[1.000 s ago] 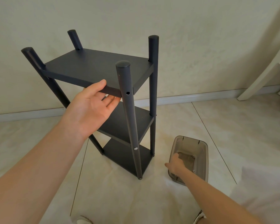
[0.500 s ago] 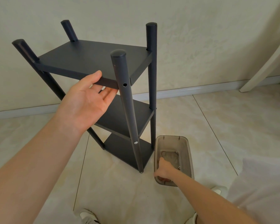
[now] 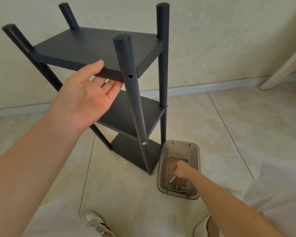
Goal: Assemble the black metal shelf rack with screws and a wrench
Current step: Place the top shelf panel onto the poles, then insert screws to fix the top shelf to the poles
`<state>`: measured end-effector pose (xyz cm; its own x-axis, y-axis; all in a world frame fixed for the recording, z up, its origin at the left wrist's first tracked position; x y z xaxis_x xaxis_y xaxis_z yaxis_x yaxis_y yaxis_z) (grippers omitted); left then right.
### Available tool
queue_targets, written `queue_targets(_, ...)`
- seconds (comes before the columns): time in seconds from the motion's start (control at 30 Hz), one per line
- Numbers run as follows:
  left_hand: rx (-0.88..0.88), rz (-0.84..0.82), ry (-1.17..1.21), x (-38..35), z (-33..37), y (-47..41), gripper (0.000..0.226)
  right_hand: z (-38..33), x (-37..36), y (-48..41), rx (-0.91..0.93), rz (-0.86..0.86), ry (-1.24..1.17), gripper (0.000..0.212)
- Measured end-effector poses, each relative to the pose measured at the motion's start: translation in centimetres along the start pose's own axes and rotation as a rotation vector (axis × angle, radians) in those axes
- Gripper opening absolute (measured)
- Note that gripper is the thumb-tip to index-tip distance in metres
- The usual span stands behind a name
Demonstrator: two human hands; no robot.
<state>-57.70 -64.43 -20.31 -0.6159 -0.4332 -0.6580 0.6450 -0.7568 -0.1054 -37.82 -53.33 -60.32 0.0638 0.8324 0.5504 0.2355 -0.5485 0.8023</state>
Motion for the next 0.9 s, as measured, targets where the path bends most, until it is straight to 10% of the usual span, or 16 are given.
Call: queue_targets(0.9, -0.006, -0.028, -0.031, -0.4, 0.2, 0.4, 0.009, -1.3, -9.2, -3.8, 0.185, -0.083, 0.604, 0.033)
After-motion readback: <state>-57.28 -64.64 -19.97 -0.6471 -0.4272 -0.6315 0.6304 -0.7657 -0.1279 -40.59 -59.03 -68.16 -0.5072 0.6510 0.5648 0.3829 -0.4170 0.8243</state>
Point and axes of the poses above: each hand's wrist, its own y-axis away from the middle knuckle, its own x-axis out of the back of the hand, z = x × y, the point moved 8 cm from there along -y, towards the middle knuckle, and after that the axes turned 14 degrees about -x, right-handed, at the moved point
